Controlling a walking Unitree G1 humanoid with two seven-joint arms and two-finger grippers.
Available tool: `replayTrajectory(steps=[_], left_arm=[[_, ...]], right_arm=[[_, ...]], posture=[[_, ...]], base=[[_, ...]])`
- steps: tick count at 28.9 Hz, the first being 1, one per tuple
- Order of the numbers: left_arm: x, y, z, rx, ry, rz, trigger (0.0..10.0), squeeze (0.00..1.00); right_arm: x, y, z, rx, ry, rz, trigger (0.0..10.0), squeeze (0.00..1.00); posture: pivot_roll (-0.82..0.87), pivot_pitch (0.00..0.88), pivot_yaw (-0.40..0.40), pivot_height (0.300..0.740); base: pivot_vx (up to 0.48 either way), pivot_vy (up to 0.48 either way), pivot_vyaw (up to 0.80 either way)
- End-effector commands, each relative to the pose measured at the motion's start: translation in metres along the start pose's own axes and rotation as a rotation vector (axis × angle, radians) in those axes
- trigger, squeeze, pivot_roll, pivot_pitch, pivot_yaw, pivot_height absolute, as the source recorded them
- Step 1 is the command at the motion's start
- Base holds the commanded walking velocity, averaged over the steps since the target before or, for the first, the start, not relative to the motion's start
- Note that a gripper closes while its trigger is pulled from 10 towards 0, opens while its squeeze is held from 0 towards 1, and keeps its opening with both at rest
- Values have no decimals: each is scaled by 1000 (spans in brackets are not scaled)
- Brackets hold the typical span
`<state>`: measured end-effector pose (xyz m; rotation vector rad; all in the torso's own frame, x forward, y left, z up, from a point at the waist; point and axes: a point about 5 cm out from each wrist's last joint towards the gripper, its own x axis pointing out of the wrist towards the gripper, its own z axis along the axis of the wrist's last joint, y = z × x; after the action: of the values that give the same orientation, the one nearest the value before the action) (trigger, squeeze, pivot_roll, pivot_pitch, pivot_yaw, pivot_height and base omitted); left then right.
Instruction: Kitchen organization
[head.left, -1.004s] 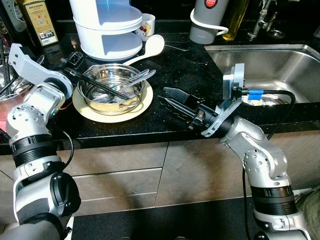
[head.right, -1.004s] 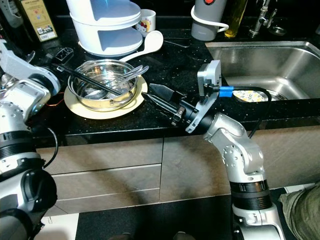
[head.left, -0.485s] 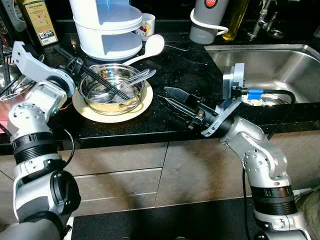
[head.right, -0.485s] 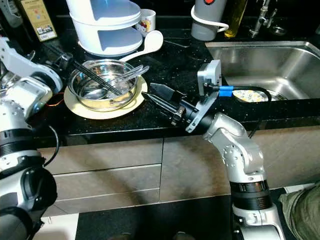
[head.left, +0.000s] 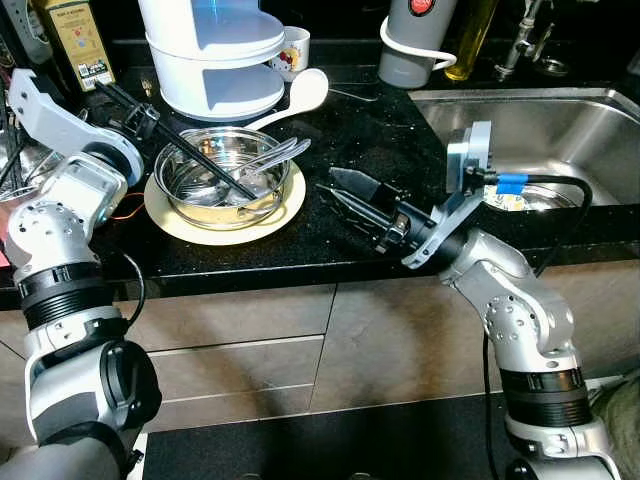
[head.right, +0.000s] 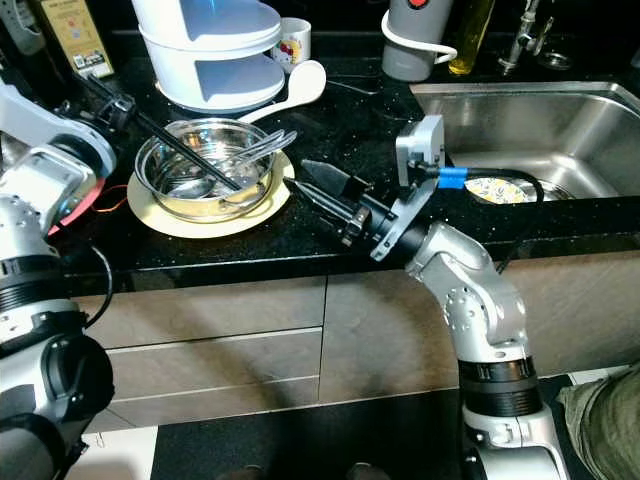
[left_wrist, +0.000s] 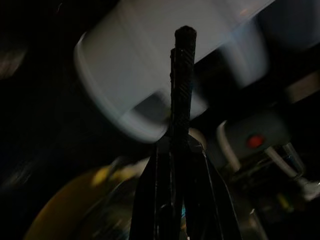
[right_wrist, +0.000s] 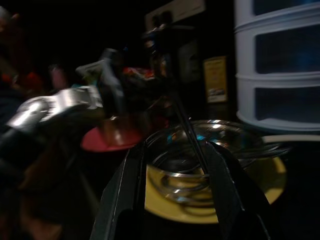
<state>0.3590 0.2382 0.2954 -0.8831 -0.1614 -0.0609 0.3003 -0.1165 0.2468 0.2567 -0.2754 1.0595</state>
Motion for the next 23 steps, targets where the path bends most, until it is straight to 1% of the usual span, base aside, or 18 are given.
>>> replayTrajectory(steps=[1, 4, 8, 10, 14, 16, 17, 18, 19, 21, 23], left_arm=[[-5, -24, 21, 11, -91, -88, 0, 0], [-9, -38, 31, 7, -138, -142, 0, 0], [-16, -49, 39, -8, -201, -209, 0, 0], [-18, -50, 41, -14, -217, -229, 0, 0], [-28, -52, 43, -33, -298, -263, 0, 0], [-34, -55, 43, -3, -332, -291, 0, 0], [-34, -55, 43, -3, -332, -291, 0, 0], [-39, -62, 41, 43, -350, -331, 1647, 0], [-43, -68, 38, 95, -360, -367, 10000, 0], [-49, -78, 34, 158, -375, -426, 10000, 0], [-51, -81, 33, 175, -389, -446, 10000, 0]], right_arm=[[-2, -5, 5, 0, -34, -35, 10000, 0], [-1, -6, 5, 4, -48, -51, 10000, 0], [0, -8, 5, 10, -60, -65, 10000, 0], [0, -8, 5, 13, -65, -73, 10000, 0], [0, -15, 7, 15, -89, -134, 10000, 0], [0, -20, 8, 13, -101, -176, 10000, 0], [0, -20, 8, 13, -101, -176, 10000, 0], [-1, -24, 10, 21, -113, -207, 10000, 0], [-2, -27, 10, 31, -123, -233, 10000, 0], [-3, -31, 10, 41, -130, -266, 10000, 0], [-3, -33, 9, 46, -131, -281, 10000, 0]], posture=[[19, 46, -32, 732], [24, 49, -30, 732], [26, 51, -29, 732], [26, 50, -28, 732], [23, 49, -24, 732], [22, 50, -24, 732], [22, 50, -24, 732], [24, 49, -26, 732], [25, 50, -27, 732], [27, 50, -27, 732], [32, 48, -27, 732]], base=[[0, 0, 0], [0, 0, 0], [0, 0, 0], [0, 0, 0], [0, 0, 0], [0, 0, 0], [0, 0, 0], [0, 0, 0], [0, 0, 0], [0, 0, 0], [0, 0, 0]])
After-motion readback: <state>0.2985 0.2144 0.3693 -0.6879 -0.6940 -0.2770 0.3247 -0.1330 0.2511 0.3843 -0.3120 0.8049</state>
